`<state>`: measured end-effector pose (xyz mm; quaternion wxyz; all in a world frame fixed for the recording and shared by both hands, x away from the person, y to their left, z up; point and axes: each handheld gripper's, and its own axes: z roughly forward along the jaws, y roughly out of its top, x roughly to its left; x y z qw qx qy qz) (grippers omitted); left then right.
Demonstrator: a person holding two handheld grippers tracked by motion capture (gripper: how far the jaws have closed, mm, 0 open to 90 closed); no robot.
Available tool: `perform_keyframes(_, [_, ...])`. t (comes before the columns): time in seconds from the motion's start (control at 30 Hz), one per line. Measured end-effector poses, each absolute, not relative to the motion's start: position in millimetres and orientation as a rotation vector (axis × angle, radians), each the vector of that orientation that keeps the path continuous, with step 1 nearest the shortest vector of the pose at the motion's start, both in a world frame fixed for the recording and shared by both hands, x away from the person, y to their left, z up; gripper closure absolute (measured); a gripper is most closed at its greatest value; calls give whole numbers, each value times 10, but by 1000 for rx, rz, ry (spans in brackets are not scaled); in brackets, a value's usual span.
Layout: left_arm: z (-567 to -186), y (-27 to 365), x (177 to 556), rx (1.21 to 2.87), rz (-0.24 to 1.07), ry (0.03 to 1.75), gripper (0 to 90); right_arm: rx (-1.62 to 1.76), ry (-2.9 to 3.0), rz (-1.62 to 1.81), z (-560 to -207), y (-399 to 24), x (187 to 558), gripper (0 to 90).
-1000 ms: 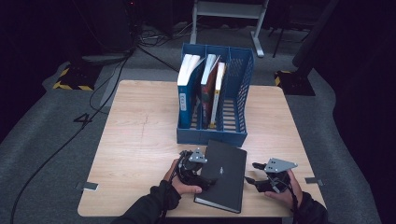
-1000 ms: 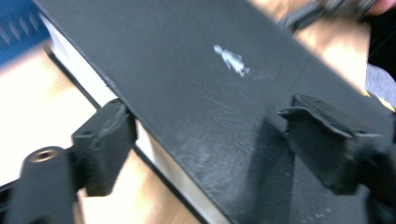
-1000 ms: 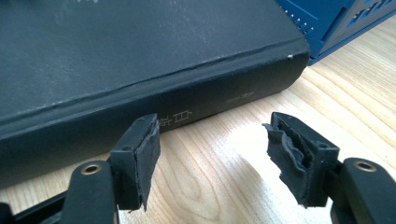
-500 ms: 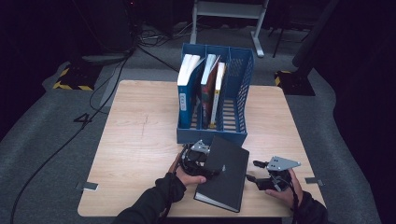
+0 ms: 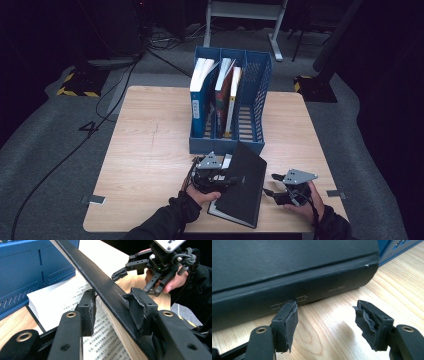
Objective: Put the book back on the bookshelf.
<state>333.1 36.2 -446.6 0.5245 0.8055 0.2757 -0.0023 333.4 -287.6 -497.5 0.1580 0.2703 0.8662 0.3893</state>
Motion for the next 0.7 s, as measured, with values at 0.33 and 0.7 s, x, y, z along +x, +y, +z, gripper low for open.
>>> perform_keyframes(0.33, [-4386, 441, 3168, 1909, 52, 546, 606, 813, 2475, 1078, -5010, -2848, 3374, 367])
perform_keyframes(0.7, [-4297, 500, 3121, 1845, 37, 439, 619, 855, 2433, 1169, -5008, -2825, 3485, 432])
